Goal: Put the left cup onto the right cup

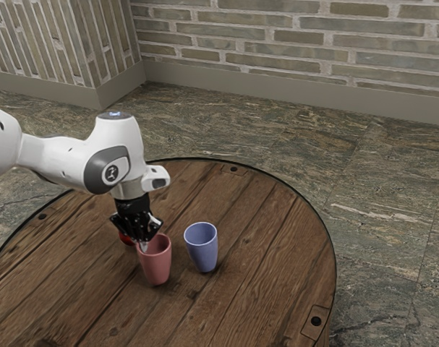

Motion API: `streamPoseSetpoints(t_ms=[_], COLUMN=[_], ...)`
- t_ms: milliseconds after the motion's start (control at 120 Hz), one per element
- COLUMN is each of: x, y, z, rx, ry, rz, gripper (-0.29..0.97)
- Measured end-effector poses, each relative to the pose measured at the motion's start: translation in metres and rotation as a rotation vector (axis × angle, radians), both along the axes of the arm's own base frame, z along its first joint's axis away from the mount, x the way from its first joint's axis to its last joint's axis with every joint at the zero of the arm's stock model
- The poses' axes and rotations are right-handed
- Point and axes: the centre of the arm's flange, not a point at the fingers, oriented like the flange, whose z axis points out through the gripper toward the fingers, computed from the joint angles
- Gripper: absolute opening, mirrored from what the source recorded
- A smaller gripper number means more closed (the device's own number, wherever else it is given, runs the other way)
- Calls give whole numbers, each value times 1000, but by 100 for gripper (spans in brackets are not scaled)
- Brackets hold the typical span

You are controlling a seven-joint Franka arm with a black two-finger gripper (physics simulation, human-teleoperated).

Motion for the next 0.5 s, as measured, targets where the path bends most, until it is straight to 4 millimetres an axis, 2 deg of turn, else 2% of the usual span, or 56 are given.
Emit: streamPoseSetpoints(t_ms=[75,192,275,333,392,458,500], x=[0,-4,-6,2,11,20,29], y=[-4,-11,-20,-38,-56,-72,-79], z=[11,48,92,133,166,186,191], rx=[1,6,12,11,2,-8,-13], ry=[-20,-69,-131,-183,-218,-226,-219], rz=[-5,-14,-25,-50,-73,-89,-95], gripper=[-8,-9,-10,-10,-10,-10,-10])
